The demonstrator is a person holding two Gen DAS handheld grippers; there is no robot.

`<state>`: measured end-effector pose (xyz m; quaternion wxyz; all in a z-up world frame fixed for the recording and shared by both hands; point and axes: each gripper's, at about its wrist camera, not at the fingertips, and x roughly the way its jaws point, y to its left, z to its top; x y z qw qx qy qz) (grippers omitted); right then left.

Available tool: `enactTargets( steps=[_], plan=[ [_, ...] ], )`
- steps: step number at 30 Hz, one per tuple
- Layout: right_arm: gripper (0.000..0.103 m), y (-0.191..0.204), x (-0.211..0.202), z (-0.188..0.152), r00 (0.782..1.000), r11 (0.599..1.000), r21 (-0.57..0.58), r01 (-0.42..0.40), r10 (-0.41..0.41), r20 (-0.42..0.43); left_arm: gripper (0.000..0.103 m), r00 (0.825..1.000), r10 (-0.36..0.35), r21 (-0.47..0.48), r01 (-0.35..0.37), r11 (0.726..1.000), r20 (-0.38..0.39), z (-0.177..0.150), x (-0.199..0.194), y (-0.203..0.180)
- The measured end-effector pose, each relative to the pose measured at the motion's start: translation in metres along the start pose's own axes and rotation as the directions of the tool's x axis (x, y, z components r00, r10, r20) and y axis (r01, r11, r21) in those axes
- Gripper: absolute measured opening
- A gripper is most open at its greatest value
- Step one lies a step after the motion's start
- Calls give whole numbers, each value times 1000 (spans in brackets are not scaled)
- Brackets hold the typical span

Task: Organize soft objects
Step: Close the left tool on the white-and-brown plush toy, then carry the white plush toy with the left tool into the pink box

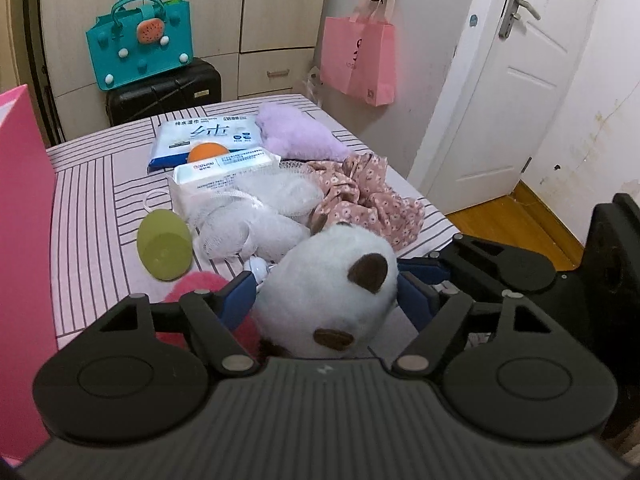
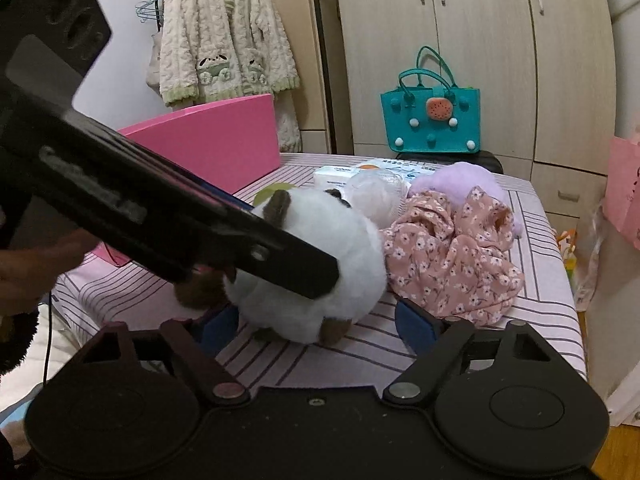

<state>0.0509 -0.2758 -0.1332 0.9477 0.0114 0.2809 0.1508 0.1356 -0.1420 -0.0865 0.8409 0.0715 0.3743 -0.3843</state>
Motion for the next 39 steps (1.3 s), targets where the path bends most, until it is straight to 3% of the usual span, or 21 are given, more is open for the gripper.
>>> enactTargets(
  steps=[6,11,39],
  plan=[
    [76,8,3,-1,1000,1000,-25,13,-13,20,74,999,14,71,-16,997,29,-6,-2,-9],
    [70,12,0,-2,999,999,-43,30,-28,36,70,999,35,61,-36,997,20,-5,1,-7],
    [70,47,-45,38,992,988,-104,111,-104,69,68,995,-35,92,26,995,90,6,-62,-21]
  ],
)
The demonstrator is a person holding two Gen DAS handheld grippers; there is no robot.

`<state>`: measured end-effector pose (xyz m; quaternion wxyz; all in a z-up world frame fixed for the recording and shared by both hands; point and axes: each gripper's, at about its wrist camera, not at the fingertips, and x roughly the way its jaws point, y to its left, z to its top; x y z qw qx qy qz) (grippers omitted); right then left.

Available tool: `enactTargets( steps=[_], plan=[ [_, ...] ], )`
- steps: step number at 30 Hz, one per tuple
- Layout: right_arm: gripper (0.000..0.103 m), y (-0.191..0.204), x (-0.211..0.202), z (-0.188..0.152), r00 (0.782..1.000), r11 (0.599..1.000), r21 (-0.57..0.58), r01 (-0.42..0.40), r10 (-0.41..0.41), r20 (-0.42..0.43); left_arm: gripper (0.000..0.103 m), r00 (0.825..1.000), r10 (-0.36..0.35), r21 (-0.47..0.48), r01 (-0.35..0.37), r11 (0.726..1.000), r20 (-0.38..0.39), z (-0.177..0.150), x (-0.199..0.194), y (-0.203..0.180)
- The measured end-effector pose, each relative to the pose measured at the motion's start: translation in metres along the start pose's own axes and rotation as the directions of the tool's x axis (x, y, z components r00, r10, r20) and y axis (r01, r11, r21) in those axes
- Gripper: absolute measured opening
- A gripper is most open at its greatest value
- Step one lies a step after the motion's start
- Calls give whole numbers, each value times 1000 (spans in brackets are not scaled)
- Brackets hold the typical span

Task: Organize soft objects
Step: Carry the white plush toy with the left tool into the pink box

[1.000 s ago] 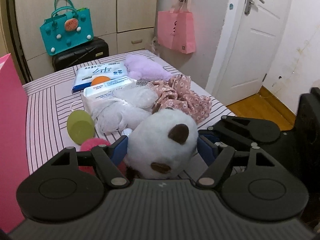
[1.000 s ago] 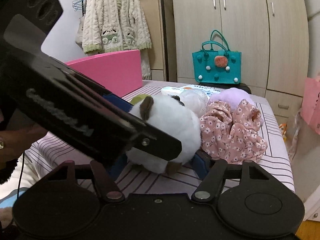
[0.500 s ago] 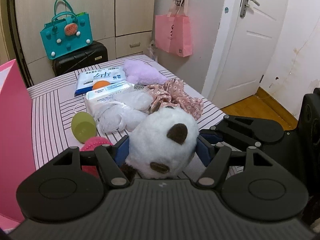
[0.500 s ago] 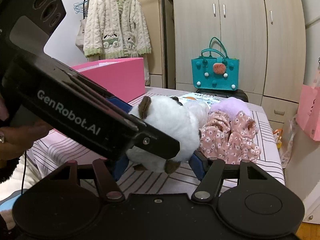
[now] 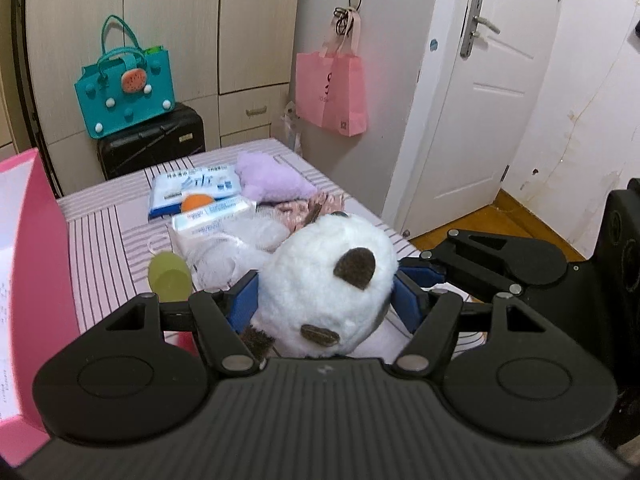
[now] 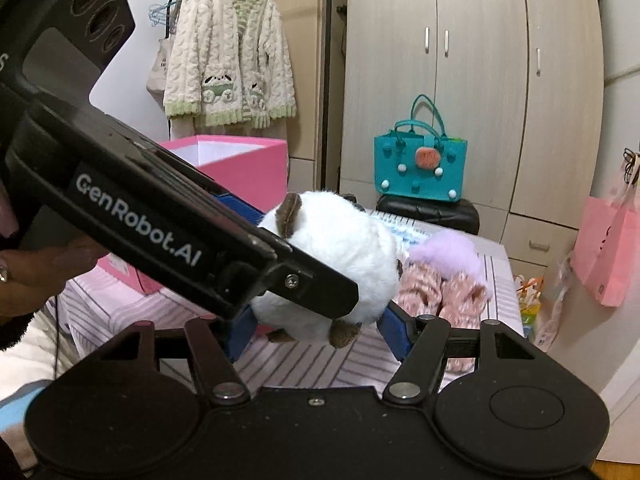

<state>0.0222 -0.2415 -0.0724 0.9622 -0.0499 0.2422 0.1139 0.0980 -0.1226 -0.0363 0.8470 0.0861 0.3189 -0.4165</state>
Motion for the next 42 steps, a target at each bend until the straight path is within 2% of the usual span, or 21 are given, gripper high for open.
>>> enactTargets(
  steps=[4,9,17,20,24,30,37,42],
  plan=[
    [70,1,-9,13,999,999,23,-30,31,-41,68,999,-4,-10,4,1000,-34,6,-12,-2],
    [70,8,-20,31,984,991,91,-100,111,-136,68,994,-5,-24,2,1000,-108,5,-31,-4],
    [70,42,-34,53,961,982,69,-177,187,-203,68,983,-27,-108,8,994,-179,1,-71,13],
    [70,53,-33,62,949,975,58,-214,222,-224,68,980,-20,-145,-9,989,-199,0,-85,22],
    [70,71,-32,76,939,968,10,-252,247,-241,68,977,-1,-147,-31,989,-213,-2,-102,31],
    [70,93,-25,100,933,953,-71,-296,272,-234,68,980,23,-165,-57,985,-197,1,-125,52],
    [70,102,2,138,934,931,-137,-338,313,-174,68,991,75,-142,-91,986,-112,14,-147,88],
    [71,98,32,169,921,908,-169,-384,365,-134,68,994,97,-219,-108,970,-59,26,-154,128]
  ],
)
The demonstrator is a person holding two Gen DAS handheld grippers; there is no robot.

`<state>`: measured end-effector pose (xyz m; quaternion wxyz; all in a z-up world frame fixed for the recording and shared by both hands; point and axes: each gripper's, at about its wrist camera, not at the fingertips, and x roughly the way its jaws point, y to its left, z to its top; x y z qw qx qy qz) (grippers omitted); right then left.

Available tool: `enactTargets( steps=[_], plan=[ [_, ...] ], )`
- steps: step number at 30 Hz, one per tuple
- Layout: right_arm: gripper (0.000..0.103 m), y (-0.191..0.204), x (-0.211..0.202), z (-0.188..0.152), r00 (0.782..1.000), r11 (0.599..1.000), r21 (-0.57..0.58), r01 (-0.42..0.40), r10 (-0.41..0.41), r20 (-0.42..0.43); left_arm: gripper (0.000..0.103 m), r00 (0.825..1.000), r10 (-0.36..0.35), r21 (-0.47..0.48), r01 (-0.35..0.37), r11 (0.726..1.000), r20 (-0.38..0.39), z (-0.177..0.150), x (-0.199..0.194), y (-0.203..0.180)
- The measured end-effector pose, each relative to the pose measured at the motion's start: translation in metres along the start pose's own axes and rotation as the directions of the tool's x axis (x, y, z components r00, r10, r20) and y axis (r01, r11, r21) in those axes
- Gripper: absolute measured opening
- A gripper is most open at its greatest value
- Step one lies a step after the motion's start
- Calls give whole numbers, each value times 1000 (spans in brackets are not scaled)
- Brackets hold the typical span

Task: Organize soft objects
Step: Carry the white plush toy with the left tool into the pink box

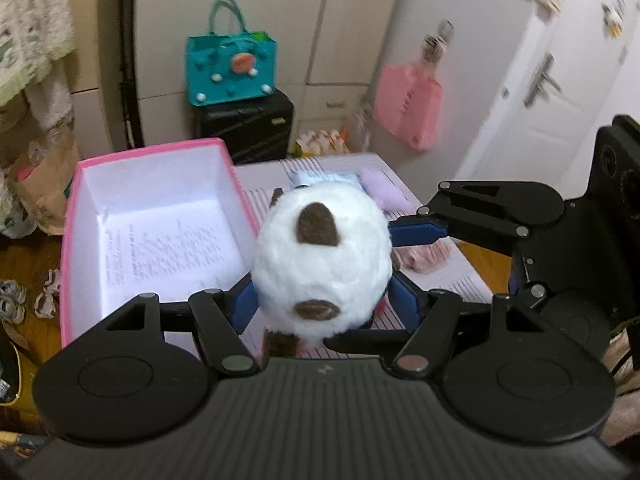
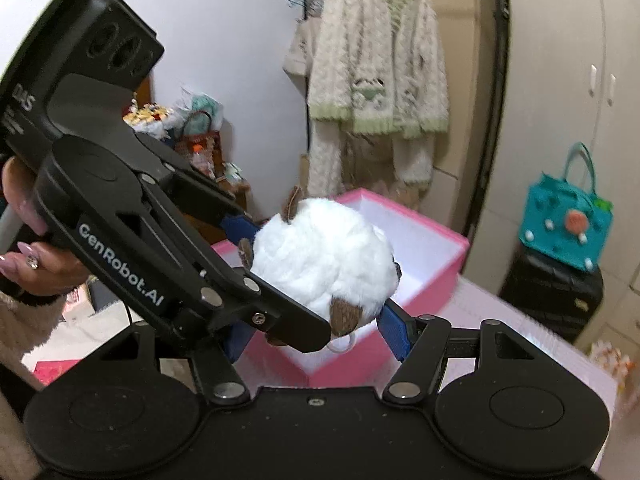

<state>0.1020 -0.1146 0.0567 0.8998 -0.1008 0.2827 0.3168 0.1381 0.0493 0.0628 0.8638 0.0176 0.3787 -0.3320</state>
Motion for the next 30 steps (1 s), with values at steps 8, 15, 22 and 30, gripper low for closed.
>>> enactTargets(
  steps=[8,15,22,30],
  plan=[
    [70,-30,46,29,993,992,-123,-21,35,112,68,999,33,-138,-28,990,35,31,25,58],
    [70,-78,105,50,997,995,-71,-75,78,30,62,999,35,-293,-45,955,-38,57,80,110],
    [69,-99,154,37,991,994,20,-110,111,-68,62,990,37,-395,-89,914,-137,60,134,146],
    [67,-103,188,36,982,1000,-3,-28,27,-185,59,979,26,-464,-120,878,-204,59,167,167]
  ],
)
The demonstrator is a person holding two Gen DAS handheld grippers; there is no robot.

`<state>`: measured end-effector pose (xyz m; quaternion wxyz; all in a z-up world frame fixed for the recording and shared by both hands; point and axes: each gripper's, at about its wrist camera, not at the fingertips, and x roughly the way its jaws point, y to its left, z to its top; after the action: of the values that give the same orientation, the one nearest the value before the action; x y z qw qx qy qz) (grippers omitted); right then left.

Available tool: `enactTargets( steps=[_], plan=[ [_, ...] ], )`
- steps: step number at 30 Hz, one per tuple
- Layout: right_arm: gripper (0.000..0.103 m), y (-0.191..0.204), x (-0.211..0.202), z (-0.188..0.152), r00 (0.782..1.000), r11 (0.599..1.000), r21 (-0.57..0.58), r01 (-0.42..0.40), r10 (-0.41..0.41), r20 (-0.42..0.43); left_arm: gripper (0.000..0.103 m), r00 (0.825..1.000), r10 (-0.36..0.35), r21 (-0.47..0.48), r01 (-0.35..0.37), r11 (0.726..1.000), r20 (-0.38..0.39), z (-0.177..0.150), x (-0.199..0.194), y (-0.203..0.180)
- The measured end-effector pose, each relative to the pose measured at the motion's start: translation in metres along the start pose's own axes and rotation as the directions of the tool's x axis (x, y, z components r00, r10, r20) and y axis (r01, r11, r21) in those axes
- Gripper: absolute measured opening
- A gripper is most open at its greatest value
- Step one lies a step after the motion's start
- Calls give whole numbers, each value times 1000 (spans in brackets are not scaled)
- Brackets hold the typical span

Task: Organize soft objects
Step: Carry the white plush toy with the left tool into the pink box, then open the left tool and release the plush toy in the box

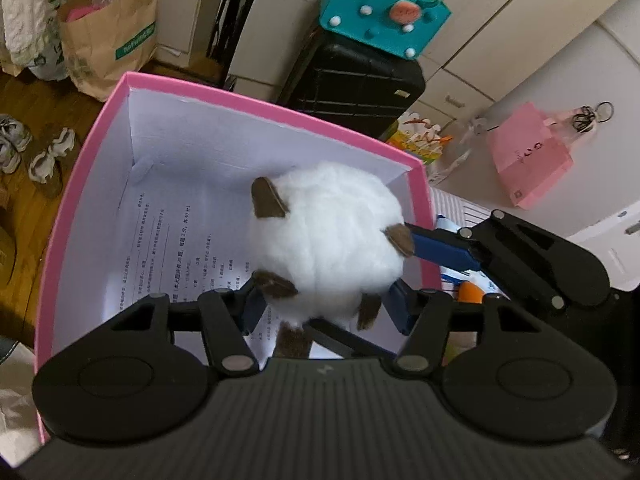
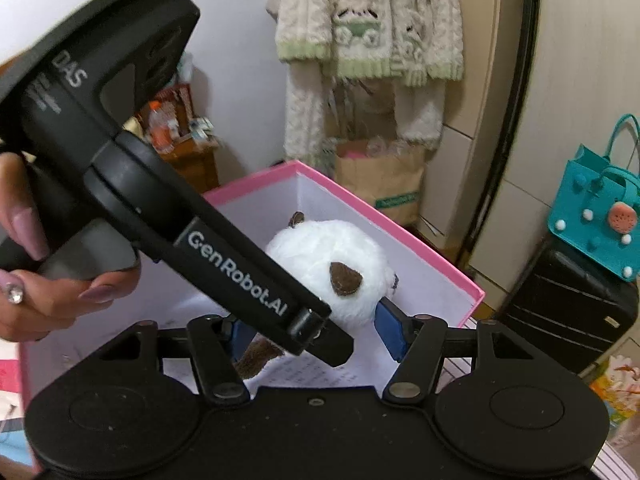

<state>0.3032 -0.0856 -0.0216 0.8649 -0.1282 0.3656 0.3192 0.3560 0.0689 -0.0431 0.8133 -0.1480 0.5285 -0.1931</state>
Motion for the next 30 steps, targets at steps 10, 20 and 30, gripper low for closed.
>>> enactTargets(
  steps=[10,20,30],
  plan=[
    [58,4,14,-4,992,991,-91,99,-105,-64,49,999,1,7,-1,1000,-41,3,17,-2],
    [50,11,10,-7,987,981,-138,139,-148,-55,45,1000,-17,21,17,1000,-1,0,10,-4],
    [54,16,-36,-19,999,999,-23,30,-30,-38,57,997,22,105,-30,994,74,-21,-43,-9]
  ],
)
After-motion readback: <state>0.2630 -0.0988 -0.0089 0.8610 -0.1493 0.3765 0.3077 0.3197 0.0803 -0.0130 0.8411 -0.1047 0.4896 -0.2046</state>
